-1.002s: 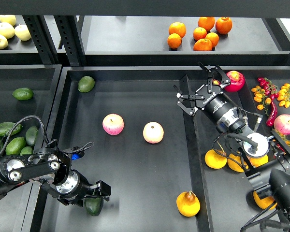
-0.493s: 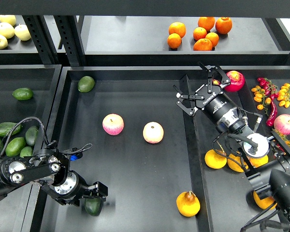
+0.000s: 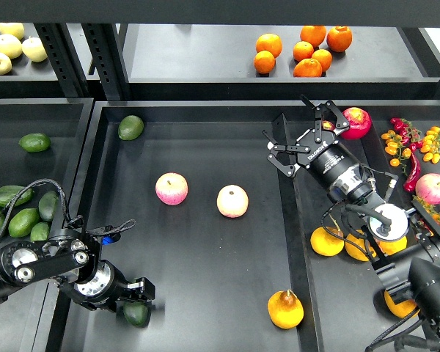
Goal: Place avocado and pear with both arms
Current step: 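Close the left gripper around the dark green avocado, then lift the avocado and carry it into the bin of green avocados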
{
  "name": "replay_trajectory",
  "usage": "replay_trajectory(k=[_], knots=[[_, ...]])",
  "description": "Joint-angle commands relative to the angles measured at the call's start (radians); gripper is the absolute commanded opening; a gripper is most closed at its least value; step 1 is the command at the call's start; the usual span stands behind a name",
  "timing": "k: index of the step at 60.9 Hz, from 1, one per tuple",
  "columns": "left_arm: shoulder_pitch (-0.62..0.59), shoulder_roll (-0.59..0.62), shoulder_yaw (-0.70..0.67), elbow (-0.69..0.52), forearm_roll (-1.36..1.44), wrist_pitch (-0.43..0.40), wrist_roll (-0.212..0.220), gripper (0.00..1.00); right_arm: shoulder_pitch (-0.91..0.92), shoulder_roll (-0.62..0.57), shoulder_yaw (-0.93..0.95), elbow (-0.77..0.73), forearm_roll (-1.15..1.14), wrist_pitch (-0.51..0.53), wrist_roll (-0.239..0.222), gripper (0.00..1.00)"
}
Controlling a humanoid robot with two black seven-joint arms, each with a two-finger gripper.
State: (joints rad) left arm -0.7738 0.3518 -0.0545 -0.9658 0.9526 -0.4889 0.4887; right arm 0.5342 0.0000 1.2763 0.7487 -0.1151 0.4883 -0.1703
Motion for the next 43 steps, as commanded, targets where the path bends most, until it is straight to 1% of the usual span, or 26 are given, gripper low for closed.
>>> replay_trajectory(k=[1, 4, 10, 13, 29, 35, 43], knots=[[0.011, -0.001, -0.041, 0.01, 0.068, 0.0, 0.0, 0.48, -0.006, 0.0, 0.0, 0.0, 0.0, 0.0, 0.0, 1.0], [0.021, -0.001, -0.064, 0.01, 0.086, 0.0, 0.0, 0.41, -0.008, 0.0, 0.0, 0.004, 0.0, 0.0, 0.0, 1.0], [0.025, -0.001, -0.097, 0.006, 0.092, 0.0, 0.0, 0.35, -0.014, 0.0, 0.0, 0.011, 0.0, 0.0, 0.0, 1.0], [0.025, -0.002, -0.107, 0.001, 0.092, 0.0, 0.0, 0.33, -0.014, 0.0, 0.0, 0.011, 0.0, 0.0, 0.0, 1.0], [-0.007, 0.015, -0.159, -0.014, 0.078, 0.0, 0.0, 0.31, -0.014, 0.0, 0.0, 0.012, 0.0, 0.0, 0.0, 1.0], [-0.056, 0.068, -0.171, -0.017, 0.054, 0.0, 0.0, 0.32, -0.014, 0.0, 0.0, 0.012, 0.0, 0.0, 0.0, 1.0], [-0.122, 0.148, -0.151, -0.007, -0.041, 0.0, 0.0, 0.32, -0.016, 0.0, 0.0, 0.011, 0.0, 0.0, 0.0, 1.0]])
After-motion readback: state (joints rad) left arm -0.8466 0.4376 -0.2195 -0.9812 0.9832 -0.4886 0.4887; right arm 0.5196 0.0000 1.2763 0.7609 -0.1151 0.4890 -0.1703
